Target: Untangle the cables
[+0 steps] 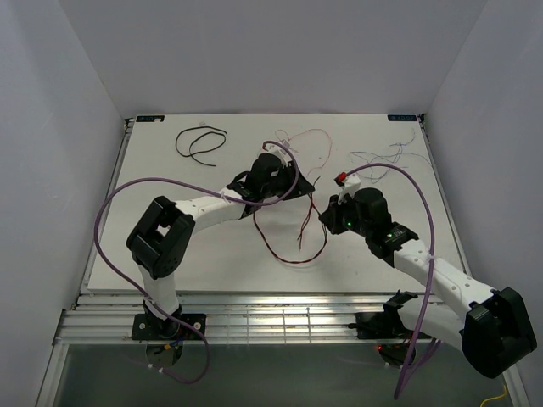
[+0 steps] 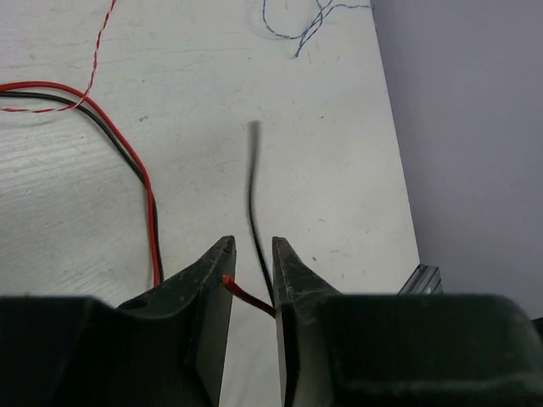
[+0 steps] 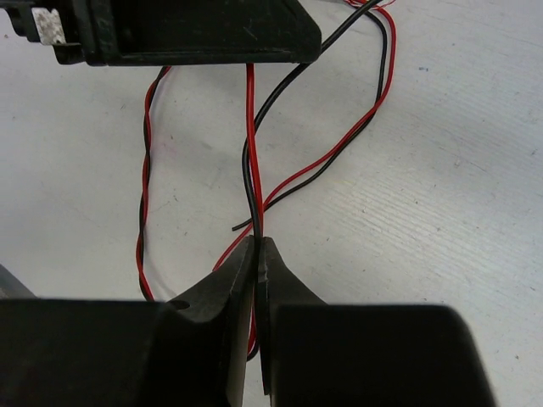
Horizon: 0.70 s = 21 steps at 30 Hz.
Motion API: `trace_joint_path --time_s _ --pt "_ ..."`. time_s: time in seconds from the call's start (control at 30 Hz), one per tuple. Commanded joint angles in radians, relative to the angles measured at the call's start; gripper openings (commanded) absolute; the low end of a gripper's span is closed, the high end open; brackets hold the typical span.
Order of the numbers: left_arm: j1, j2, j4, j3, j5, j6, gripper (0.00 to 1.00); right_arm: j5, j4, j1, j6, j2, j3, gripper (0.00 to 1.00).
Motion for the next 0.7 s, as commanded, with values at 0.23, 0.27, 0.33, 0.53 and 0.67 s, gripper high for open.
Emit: trace_joint_path --time_s 0.23,0.27,0.33,0.53,0.67 --pt "-0.026 -0.02 0.067 0.025 0.017 0.027 0.0 0.03 -0.015 0.01 0.025 -0.011 0.038 0.1" --pt "-0.027 -0.025 0.079 0.02 0.043 0.039 0.0 0.032 -0.015 0.01 0.037 -0.007 0.045 0.18" --pt "-0.027 -0.055 0.088 0.004 0.057 0.06 0.0 0.038 -0.065 0.008 0.069 0.006 0.074 0.32" --pt "-0.029 -0.164 0.166 -0.111 0.174 0.125 0.0 0.063 -0.075 -0.001 0.176 -0.042 0.104 0.78" --pt "-0.027 -0.23 0.18 -0.159 0.226 0.145 0.0 0.15 -0.075 -0.013 0.274 -0.083 0.092 0.9"
